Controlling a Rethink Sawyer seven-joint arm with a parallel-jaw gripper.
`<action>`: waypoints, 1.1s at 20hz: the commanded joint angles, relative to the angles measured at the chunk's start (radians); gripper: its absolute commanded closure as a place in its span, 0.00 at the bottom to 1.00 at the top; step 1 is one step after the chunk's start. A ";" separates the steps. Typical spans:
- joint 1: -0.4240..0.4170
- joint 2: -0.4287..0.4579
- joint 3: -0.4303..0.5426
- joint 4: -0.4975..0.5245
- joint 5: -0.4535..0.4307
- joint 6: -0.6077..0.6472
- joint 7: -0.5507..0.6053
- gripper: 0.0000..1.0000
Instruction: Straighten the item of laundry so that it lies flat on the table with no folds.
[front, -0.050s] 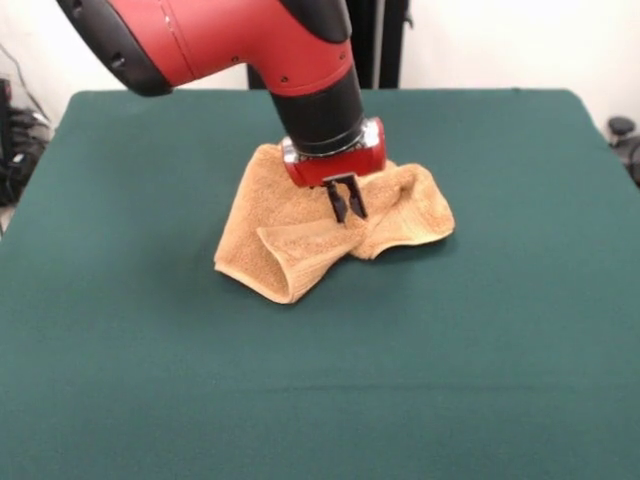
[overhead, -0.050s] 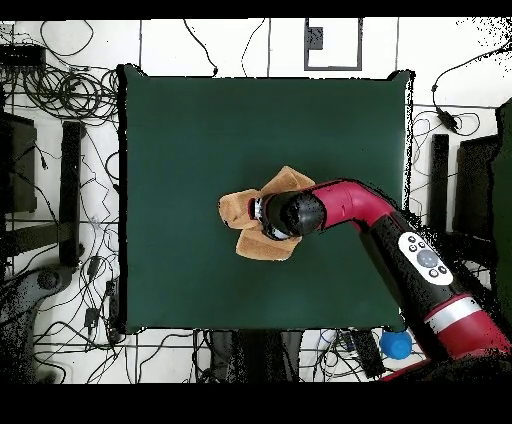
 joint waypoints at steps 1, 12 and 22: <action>0.064 0.134 -0.033 -0.136 0.232 0.074 0.083 1.00; 0.188 0.188 -0.130 -0.372 0.395 0.360 0.001 1.00; 0.187 0.163 -0.183 -0.360 0.396 0.269 0.083 1.00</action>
